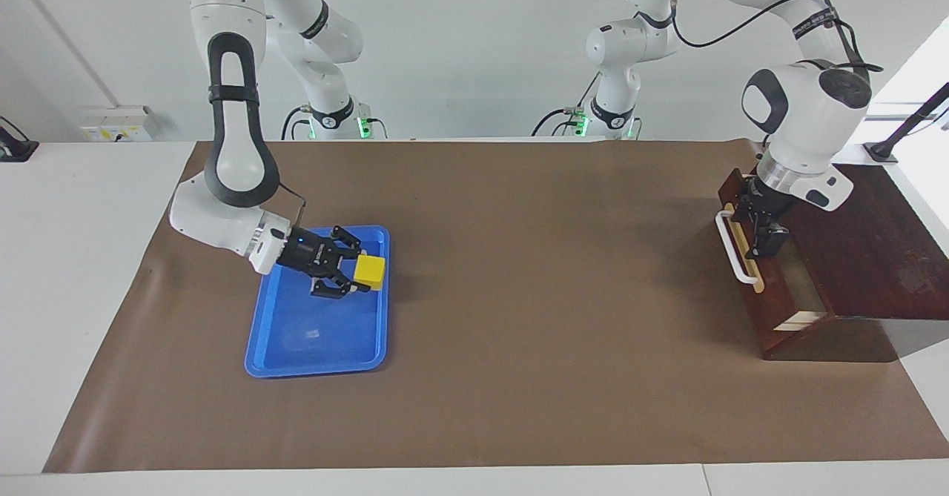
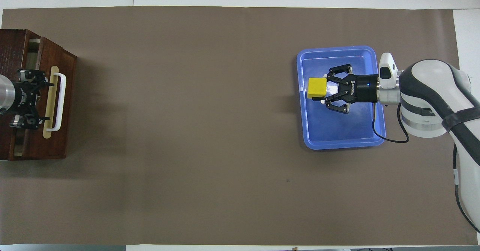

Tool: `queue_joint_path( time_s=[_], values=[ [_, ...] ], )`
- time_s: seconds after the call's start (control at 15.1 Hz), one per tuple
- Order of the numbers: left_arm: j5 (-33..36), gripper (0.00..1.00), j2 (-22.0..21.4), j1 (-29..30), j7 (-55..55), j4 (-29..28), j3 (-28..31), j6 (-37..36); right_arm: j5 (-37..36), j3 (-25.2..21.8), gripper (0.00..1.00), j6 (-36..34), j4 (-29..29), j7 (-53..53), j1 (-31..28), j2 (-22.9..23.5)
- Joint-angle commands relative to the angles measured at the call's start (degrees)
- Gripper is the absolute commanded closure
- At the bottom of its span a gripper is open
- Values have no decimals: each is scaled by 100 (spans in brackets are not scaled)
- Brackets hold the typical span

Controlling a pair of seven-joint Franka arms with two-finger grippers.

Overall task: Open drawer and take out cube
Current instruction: 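Lower the cube into the blue tray and open the right gripper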

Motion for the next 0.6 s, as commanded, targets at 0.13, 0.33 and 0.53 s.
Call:
queue_joint_path(
  time_s=[0.13, 0.33, 0.53],
  values=[
    [66, 0, -26, 419, 441, 125, -72, 63, -129, 74, 100, 469, 22, -844, -146, 295],
    [84, 0, 221, 86, 738, 1161, -213, -1191, -137, 82, 100, 303, 83, -1397, -251, 374],
    [84, 0, 151, -47, 1852, 1873, -668, -2342, -172, 74, 100, -119, 372, -1705, -304, 689]
  ],
)
